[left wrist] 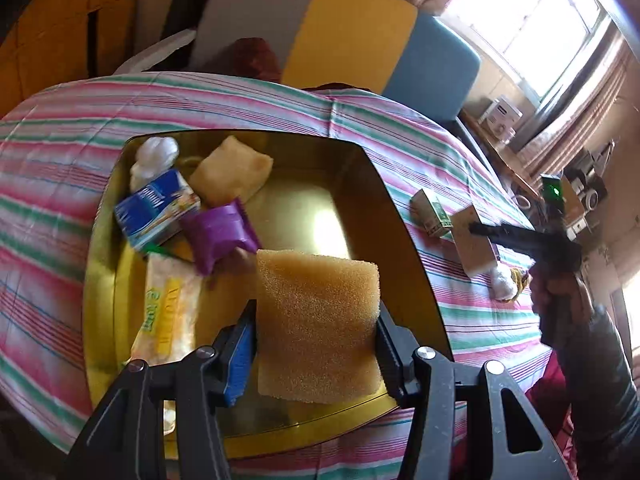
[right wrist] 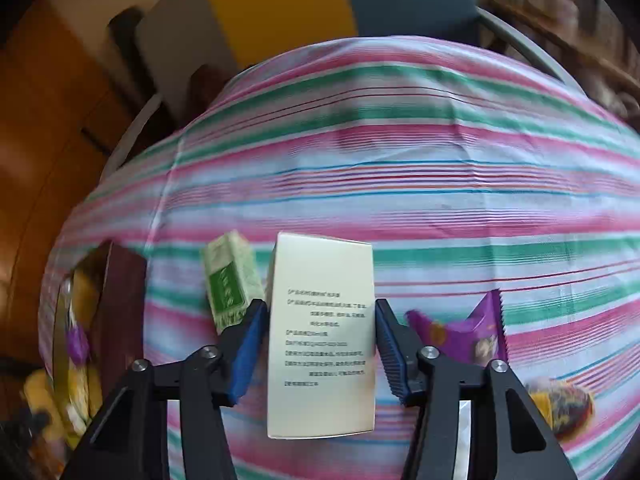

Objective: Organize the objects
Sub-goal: 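Carry the flat sponge toward the tray with the left tool while the right tool grasps the white medicine box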

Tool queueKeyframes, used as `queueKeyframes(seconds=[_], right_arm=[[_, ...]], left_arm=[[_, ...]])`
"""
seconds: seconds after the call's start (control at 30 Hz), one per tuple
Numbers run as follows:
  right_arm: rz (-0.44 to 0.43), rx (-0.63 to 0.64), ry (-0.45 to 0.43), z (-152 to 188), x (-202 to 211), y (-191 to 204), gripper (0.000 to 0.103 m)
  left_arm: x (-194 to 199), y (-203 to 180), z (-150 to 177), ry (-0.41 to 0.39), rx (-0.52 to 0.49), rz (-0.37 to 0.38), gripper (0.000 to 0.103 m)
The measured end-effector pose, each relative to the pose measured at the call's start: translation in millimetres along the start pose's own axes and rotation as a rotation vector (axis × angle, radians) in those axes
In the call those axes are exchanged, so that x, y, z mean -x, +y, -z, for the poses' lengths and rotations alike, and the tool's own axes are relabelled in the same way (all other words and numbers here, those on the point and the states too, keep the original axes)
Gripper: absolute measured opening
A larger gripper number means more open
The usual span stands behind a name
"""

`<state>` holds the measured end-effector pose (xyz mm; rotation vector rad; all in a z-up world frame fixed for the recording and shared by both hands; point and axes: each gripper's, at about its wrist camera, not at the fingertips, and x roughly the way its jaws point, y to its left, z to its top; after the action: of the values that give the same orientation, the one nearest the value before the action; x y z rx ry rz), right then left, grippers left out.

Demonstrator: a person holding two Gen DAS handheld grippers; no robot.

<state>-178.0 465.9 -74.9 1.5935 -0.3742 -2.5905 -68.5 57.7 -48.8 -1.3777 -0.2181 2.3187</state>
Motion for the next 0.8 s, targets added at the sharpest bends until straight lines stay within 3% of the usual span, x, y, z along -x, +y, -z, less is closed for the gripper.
queueKeyframes(seconds=[0.3,0.6,0.8], right_arm=[[0.093,0.21,0.082,67,8,50,0.05],[0.048,0.134,0.079,91,-2,31,0.051],[0.124,0.206,0.081,98,-7,44,0.05]], left_arm=[[14,-2,17,-0.026,-0.012,0.008,0.054],[41,26,45,-0.072,0.023,-0.075,0.054],[44,47,59,-0.067,0.072,-0.098,0.054]])
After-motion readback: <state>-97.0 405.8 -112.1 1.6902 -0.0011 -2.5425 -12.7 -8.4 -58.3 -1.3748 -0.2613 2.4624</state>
